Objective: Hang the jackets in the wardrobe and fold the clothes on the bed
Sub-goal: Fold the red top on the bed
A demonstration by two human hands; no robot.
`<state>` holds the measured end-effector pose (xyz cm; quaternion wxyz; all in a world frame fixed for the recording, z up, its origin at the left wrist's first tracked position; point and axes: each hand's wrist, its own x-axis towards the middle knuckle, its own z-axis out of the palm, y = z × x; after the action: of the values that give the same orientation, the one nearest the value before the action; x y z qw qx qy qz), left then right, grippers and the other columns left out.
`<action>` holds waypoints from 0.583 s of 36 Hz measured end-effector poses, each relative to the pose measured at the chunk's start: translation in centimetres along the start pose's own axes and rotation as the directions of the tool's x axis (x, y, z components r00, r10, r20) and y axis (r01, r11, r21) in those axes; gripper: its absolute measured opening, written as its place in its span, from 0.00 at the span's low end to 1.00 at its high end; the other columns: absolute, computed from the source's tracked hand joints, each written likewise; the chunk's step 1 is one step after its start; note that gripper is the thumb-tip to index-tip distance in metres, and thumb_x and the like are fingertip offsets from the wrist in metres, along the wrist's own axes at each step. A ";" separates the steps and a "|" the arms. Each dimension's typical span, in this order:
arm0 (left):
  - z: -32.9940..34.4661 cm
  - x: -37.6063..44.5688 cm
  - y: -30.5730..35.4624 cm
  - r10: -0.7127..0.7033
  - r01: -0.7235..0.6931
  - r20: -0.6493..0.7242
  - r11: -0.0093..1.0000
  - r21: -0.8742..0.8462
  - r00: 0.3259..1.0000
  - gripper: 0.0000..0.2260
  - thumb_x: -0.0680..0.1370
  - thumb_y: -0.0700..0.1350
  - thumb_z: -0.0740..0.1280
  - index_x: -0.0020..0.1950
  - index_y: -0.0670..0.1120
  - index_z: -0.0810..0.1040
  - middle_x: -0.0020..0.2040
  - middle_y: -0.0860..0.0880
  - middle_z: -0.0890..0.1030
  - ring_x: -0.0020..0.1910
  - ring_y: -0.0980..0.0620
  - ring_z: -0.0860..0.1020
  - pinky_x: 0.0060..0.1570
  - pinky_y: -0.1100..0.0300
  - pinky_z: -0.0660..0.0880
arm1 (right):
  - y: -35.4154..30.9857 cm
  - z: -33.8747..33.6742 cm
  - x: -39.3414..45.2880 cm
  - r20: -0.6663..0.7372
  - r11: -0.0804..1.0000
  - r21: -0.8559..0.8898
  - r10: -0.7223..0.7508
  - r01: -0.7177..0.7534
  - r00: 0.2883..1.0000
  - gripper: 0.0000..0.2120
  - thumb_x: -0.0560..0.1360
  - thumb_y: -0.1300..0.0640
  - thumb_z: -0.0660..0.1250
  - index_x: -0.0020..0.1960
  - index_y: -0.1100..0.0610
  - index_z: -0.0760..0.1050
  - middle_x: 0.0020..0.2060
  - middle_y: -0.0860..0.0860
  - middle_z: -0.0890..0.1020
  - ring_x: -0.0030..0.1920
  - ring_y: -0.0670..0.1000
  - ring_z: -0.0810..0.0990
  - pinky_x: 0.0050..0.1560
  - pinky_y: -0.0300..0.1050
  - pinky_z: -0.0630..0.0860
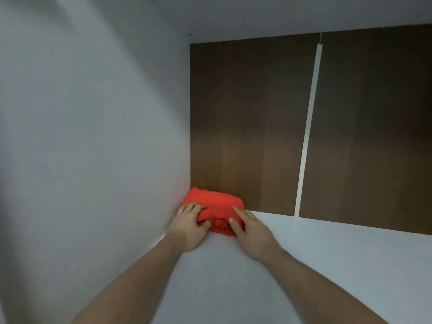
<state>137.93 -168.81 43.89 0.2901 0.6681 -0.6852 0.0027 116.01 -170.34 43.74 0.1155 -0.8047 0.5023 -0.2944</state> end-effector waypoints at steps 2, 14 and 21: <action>0.1 0.0 -0.2 0.014 -0.014 -0.013 1.000 0.000 1.000 0.26 0.80 0.59 0.65 0.76 0.53 0.69 0.77 0.52 0.67 0.77 0.49 0.61 0.76 0.53 0.59 | 0.1 -0.1 -0.1 0.020 1.000 0.004 0.016 -0.016 1.000 0.28 0.84 0.38 0.53 0.81 0.45 0.58 0.79 0.45 0.64 0.77 0.48 0.64 0.75 0.46 0.62; 0.5 -0.1 -0.1 0.028 -0.024 -0.080 0.998 0.051 0.996 0.29 0.77 0.65 0.59 0.76 0.55 0.69 0.77 0.54 0.68 0.79 0.48 0.58 0.77 0.54 0.56 | -0.5 -0.1 -1.4 0.027 0.995 -0.085 0.056 -0.053 0.998 0.33 0.83 0.37 0.54 0.83 0.45 0.49 0.81 0.45 0.59 0.78 0.49 0.62 0.76 0.46 0.61; 0.4 -0.4 0.0 0.022 -0.019 -0.027 0.994 0.104 0.999 0.38 0.71 0.71 0.49 0.77 0.55 0.66 0.78 0.53 0.65 0.80 0.46 0.55 0.76 0.48 0.54 | -1.5 -1.2 -4.5 0.059 0.993 -0.081 0.086 -0.081 0.995 0.35 0.82 0.39 0.57 0.83 0.46 0.48 0.81 0.42 0.56 0.79 0.49 0.61 0.77 0.46 0.60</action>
<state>137.81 -168.62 43.42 0.2644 0.6753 -0.6867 0.0505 114.94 -165.55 43.76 0.1117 -0.7958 0.5429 -0.2439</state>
